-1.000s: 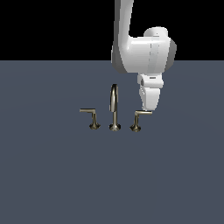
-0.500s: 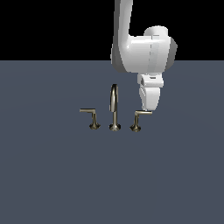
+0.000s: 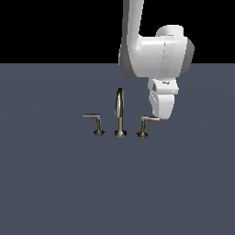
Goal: Turn on the faucet by rotating a designated handle.
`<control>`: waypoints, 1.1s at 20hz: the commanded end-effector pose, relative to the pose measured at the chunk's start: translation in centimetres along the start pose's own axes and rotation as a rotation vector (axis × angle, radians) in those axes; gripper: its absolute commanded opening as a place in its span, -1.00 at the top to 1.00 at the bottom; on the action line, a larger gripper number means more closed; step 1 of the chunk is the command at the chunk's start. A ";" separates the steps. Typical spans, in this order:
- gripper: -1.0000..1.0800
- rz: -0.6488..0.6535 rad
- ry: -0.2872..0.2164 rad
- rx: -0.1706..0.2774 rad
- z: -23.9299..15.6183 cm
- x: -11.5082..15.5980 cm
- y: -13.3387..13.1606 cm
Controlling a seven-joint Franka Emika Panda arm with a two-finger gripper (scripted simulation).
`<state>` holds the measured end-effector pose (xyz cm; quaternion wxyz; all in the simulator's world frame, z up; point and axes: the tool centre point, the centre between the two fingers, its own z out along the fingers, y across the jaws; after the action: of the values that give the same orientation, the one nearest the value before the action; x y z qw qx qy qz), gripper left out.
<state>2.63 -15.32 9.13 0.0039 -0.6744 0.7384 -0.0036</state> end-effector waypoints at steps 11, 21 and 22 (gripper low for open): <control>1.00 0.005 0.000 -0.006 0.0 -0.2 3.1; 1.00 0.012 0.003 -0.003 0.0 -0.8 5.0; 1.00 0.012 0.003 -0.004 0.0 -1.2 5.3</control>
<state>-2.30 -14.61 9.11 0.0016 -0.6672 0.7448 -0.0048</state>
